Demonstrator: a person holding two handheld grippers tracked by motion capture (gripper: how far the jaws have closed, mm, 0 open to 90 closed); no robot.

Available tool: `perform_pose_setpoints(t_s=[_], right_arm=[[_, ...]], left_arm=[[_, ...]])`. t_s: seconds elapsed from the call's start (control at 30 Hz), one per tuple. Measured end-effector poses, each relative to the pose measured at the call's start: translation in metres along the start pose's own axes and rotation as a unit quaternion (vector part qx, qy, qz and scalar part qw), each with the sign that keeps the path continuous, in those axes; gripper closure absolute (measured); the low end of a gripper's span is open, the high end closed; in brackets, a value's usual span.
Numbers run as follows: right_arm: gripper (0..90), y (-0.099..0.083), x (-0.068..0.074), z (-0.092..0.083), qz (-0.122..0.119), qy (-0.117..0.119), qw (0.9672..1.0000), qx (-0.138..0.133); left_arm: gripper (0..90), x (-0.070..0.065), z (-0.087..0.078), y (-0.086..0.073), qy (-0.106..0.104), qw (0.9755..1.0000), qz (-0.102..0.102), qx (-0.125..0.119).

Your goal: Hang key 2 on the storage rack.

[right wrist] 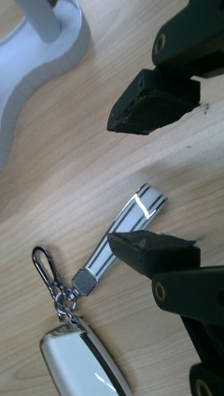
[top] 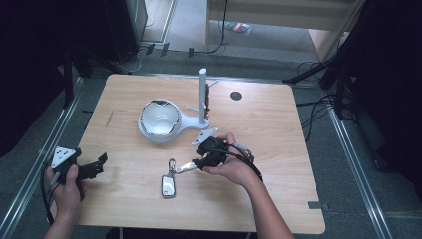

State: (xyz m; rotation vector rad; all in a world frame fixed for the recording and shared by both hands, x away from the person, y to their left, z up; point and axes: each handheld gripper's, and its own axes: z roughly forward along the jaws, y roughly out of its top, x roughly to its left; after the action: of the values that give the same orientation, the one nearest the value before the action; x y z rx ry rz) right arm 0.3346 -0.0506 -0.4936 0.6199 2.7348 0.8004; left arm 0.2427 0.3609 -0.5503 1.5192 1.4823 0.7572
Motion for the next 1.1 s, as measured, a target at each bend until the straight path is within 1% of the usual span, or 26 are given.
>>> perform_pose_setpoints(t_s=[0.07, 0.17, 0.27, 0.33, 0.37, 0.5, 0.53, 0.7, 1.1], right_arm=[[41.5, 0.000, 0.001, 0.003, -0.008, 0.009, 0.9999, 0.005], [41.9, -0.001, 0.003, 0.006, -0.016, 0.007, 0.9998, 0.012], [43.1, -0.001, 0.005, 0.008, -0.027, 0.015, 0.9994, 0.018], [43.6, -0.001, 0.005, 0.009, -0.027, 0.016, 0.9993, 0.019], [44.5, -0.002, 0.005, 0.010, -0.030, 0.022, 0.9990, 0.023], [45.6, -0.003, 0.004, 0.012, -0.028, 0.022, 0.9990, 0.027], [46.5, -0.004, 0.003, 0.014, -0.027, 0.027, 0.9987, 0.034], [48.0, -0.005, 0.003, 0.018, -0.035, 0.035, 0.9978, 0.044], [51.2, -0.005, 0.002, 0.022, -0.055, 0.040, 0.9960, 0.058]], left_arm=[[0.0, 0.000, 0.000, 0.000, 0.000, 1.0000, 0.000, 0.000], [0.0, 0.000, 0.000, 0.000, 0.000, 1.0000, -0.001, -0.002], [0.0, 0.000, 0.000, 0.000, 0.000, 1.0000, 0.000, -0.001], [0.0, 0.000, 0.000, 0.000, -0.001, 1.0000, 0.000, -0.001], [0.0, 0.000, 0.000, 0.000, -0.001, 1.0000, 0.000, -0.001], [0.0, 0.000, 0.000, 0.000, -0.001, 1.0000, 0.000, -0.001], [0.0, 0.000, 0.000, 0.000, -0.001, 1.0000, 0.000, -0.001], [0.0, 0.000, 0.000, 0.000, -0.001, 1.0000, 0.000, -0.001], [0.0, 0.000, 0.000, 0.000, -0.002, 1.0000, 0.002, 0.000]])
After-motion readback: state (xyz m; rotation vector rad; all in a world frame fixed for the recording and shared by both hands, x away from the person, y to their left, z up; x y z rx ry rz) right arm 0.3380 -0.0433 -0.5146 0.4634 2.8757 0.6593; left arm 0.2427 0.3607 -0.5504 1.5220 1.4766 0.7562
